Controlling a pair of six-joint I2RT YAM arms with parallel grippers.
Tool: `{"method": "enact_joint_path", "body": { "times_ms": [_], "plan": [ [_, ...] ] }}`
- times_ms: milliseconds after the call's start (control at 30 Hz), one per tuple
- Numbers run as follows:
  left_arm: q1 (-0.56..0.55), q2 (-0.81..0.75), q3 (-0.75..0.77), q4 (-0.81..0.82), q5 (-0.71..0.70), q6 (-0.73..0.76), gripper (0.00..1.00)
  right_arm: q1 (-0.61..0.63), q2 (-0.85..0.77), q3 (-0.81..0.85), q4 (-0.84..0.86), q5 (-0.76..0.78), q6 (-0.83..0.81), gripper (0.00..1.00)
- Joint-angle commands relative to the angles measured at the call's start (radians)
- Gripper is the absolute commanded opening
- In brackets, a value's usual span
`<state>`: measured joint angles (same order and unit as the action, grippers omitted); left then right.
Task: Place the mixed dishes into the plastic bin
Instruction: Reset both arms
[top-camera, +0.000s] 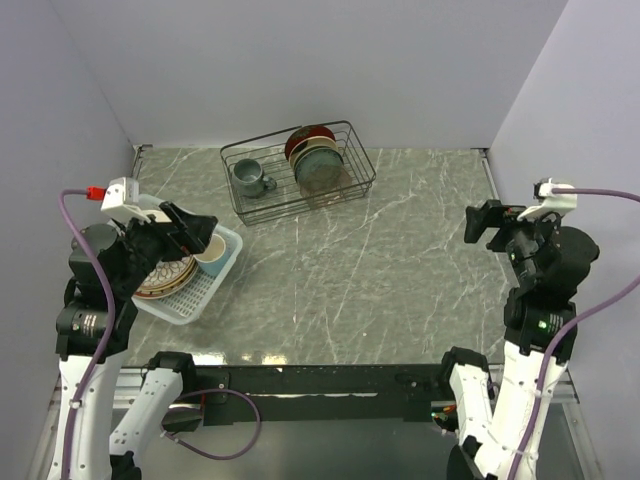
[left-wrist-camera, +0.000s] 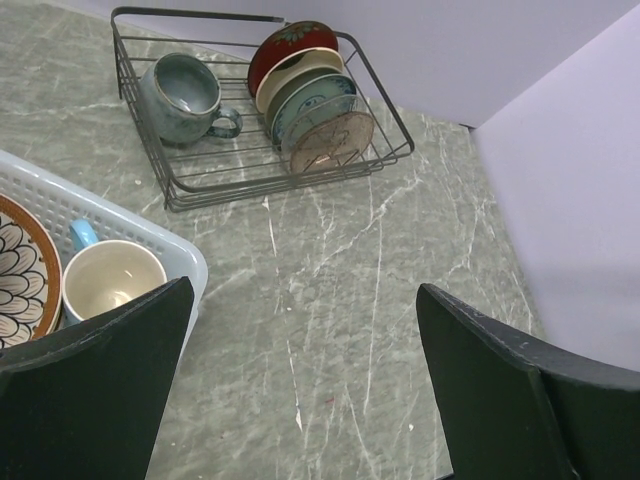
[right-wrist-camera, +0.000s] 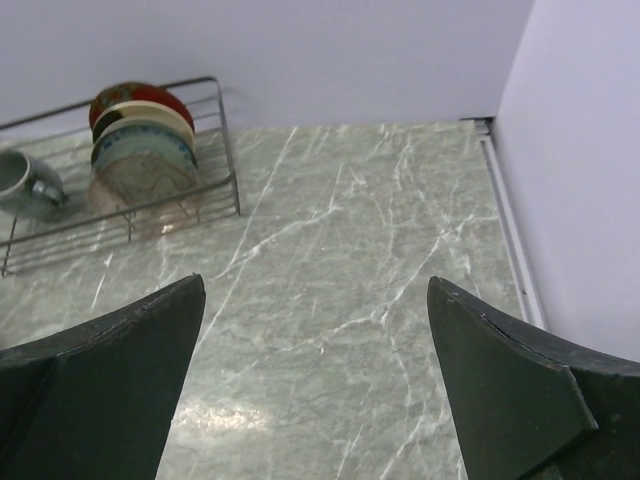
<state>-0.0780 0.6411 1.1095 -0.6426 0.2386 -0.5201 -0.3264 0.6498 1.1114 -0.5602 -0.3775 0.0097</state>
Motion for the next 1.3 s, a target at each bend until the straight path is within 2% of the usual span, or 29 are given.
{"method": "enact_joint_path", "body": {
  "times_ms": [0, 733, 1033, 1267],
  "plan": [
    [0.003, -0.024, 0.024, 0.043, -0.007, 0.0, 0.99, -0.007, -0.021, 0.074, -0.063, 0.075, 0.05, 1.0],
    [0.003, -0.052, 0.047, 0.008, -0.045, 0.072, 0.99, -0.005, -0.144, 0.114, -0.13, 0.163, 0.061, 1.0],
    [0.003, -0.132, -0.011, -0.025, -0.053, 0.069, 0.99, -0.005, -0.19, 0.108, -0.165, 0.164, 0.03, 1.0],
    [0.003, -0.156, -0.002, -0.043, -0.081, 0.08, 0.99, -0.007, -0.199, 0.11, -0.172, 0.16, 0.026, 1.0]
  ]
}}
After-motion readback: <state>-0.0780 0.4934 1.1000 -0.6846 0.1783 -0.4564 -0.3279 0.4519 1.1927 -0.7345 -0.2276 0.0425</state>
